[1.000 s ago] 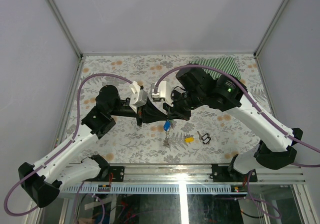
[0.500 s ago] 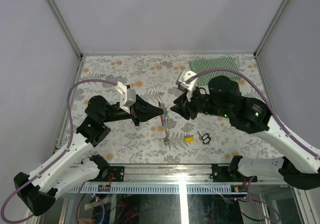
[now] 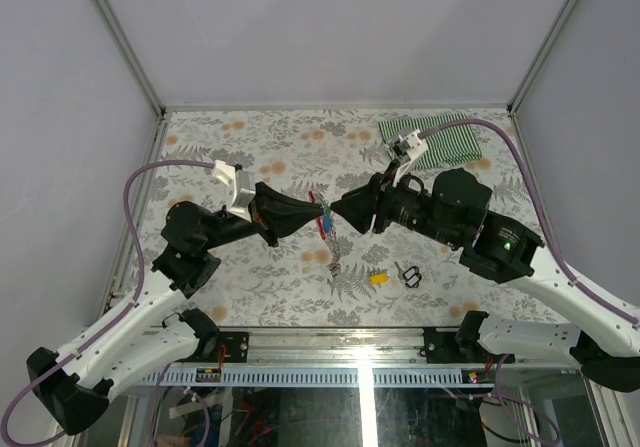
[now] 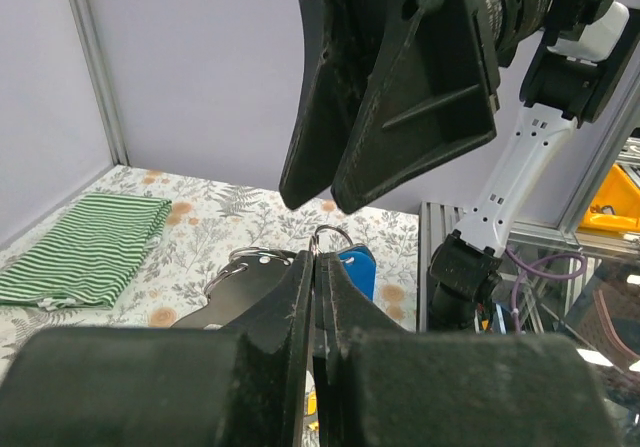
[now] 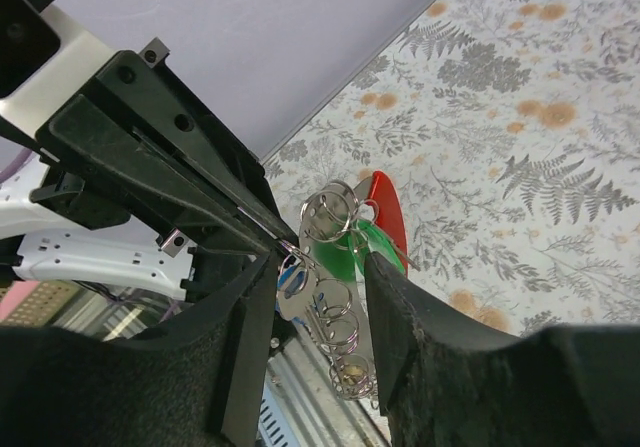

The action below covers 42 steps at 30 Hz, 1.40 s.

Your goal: Put the keys on the keyring

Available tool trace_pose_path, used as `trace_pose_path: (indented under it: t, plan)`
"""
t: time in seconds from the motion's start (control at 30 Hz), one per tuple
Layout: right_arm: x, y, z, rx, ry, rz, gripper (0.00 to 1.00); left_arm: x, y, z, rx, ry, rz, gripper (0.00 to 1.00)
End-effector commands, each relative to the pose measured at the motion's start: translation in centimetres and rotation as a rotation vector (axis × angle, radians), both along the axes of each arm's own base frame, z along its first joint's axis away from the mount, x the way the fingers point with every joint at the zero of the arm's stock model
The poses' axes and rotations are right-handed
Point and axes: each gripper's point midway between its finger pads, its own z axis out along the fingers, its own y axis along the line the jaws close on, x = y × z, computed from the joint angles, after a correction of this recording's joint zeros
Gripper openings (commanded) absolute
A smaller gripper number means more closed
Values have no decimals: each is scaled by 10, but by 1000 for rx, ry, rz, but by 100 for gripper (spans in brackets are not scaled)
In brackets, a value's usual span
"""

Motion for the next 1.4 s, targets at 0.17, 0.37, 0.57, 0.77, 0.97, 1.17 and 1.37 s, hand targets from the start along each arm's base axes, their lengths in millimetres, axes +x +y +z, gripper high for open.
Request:
trace_pose_path:
  t: [0.17, 0.37, 0.57, 0.77, 0.97, 1.17, 1.37]
  plan:
    - [-4, 12, 17, 103, 83, 15, 44, -3, 8, 30, -95, -81, 31, 0]
    - [-7, 19, 14, 97, 96, 46, 35, -3, 8, 31, -87, -87, 36, 0]
    - [-8, 21, 13, 101, 108, 59, 21, -2, 8, 30, -80, -89, 41, 0]
    - [-8, 16, 16, 110, 100, 39, 20, -1, 9, 30, -74, -92, 48, 0]
    - [-7, 15, 17, 120, 96, 35, 24, 0, 9, 29, -69, -92, 52, 0]
    - [-8, 16, 19, 128, 91, 39, 23, 0, 9, 28, -66, -90, 52, 0]
    - [-7, 14, 21, 140, 86, 31, 35, 0, 8, 28, -65, -91, 52, 0]
